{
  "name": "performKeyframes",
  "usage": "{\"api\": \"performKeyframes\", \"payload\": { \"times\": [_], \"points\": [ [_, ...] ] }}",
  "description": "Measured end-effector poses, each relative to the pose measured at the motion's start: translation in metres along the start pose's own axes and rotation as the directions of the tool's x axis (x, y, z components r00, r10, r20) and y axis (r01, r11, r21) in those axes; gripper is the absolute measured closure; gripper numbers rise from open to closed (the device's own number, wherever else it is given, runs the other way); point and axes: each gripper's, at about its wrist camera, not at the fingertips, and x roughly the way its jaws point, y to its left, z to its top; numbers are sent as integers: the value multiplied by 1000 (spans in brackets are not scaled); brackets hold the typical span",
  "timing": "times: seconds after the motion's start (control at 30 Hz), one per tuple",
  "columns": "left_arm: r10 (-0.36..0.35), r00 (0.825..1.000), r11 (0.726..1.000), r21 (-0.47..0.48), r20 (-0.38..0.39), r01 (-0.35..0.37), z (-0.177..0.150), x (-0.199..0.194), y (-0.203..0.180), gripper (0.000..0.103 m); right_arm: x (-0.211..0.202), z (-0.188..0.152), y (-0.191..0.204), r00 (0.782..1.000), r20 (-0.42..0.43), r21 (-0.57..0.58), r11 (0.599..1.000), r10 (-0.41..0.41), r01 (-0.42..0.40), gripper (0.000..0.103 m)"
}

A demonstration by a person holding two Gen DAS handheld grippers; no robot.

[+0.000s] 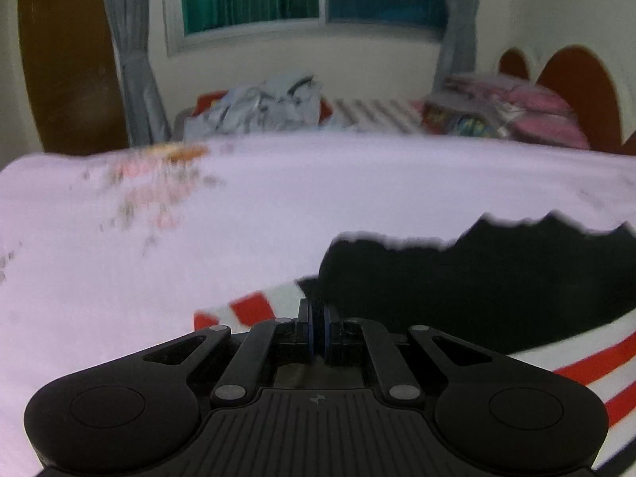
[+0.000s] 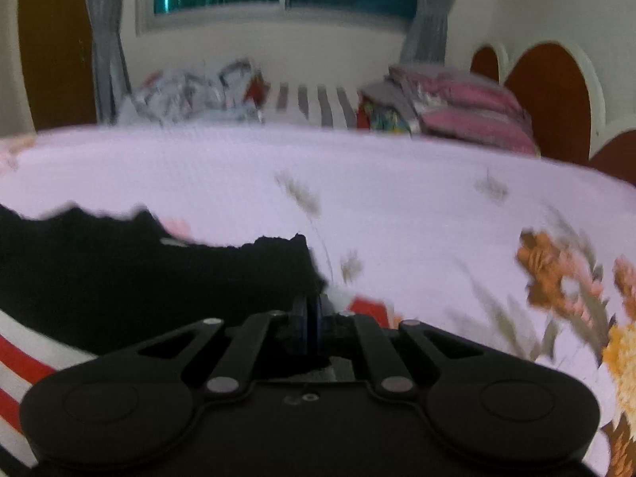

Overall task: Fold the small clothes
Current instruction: 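Lower the hem onto the collar and open both tools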

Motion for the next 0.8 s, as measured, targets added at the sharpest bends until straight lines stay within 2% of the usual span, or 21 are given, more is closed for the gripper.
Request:
{"api": "performKeyframes", "payload": {
  "times": [0.13, 0.2, 0.23, 0.27, 0.3, 0.33, 0.37, 0.43, 0.57, 0.63, 0.73, 0.77, 0.8],
  "points": [
    [53, 999, 997, 63, 11, -53, 0, -4, -13, 99, 0, -3, 11, 999, 6, -44, 998, -45, 45, 98],
    [56, 998, 995, 77, 5, -56, 3, -4, -18, 99, -3, 4, 16, 998, -3, -55, 997, -62, 62, 94],
    [58, 998, 996, 74, -4, -58, 5, -5, -17, 85, -11, 7, 21, 997, 27, -63, 995, -74, 76, 75],
    [77, 997, 995, 68, -11, -76, 9, -8, -18, 49, -24, 9, 25, 995, 77, -62, 996, -55, 60, 52],
    [104, 995, 993, 58, 1, -104, 13, -14, -16, 26, -36, 10, 29, 994, 110, -58, 998, 1, 5, 49],
    [110, 992, 993, 43, 56, -113, 14, -26, -18, 5, -39, 12, 33, 993, 102, -63, 997, 52, -45, 55],
    [95, 990, 995, 33, 102, -99, 16, -35, -21, 5, -42, 13, 40, 993, 84, -73, 994, 86, -80, 68],
    [11, 991, 999, 44, 131, -17, 19, -48, -38, 6, -42, 12, 59, 987, 56, -89, 986, 148, -142, 76],
    [-170, 980, 974, 169, 104, 151, 11, -51, -88, 6, -33, 8, 96, 972, 10, -124, 964, 237, -233, 75],
    [-244, 969, 952, 198, 35, 232, 2, -45, -102, 6, -32, 6, 109, 963, 0, -143, 953, 269, -266, 72],
    [-266, 964, 943, 202, -30, 266, -9, -39, -97, 5, -28, 1, 109, 954, -41, -161, 941, 296, -298, 72],
    [-242, 970, 951, 191, -36, 244, -13, -38, -89, 5, -29, 0, 103, 955, -37, -161, 942, 294, -296, 72],
    [-178, 983, 966, 182, -34, 181, -18, -37, -78, 5, -30, -1, 95, 965, -29, -162, 951, 261, -262, 72]
  ]
}}
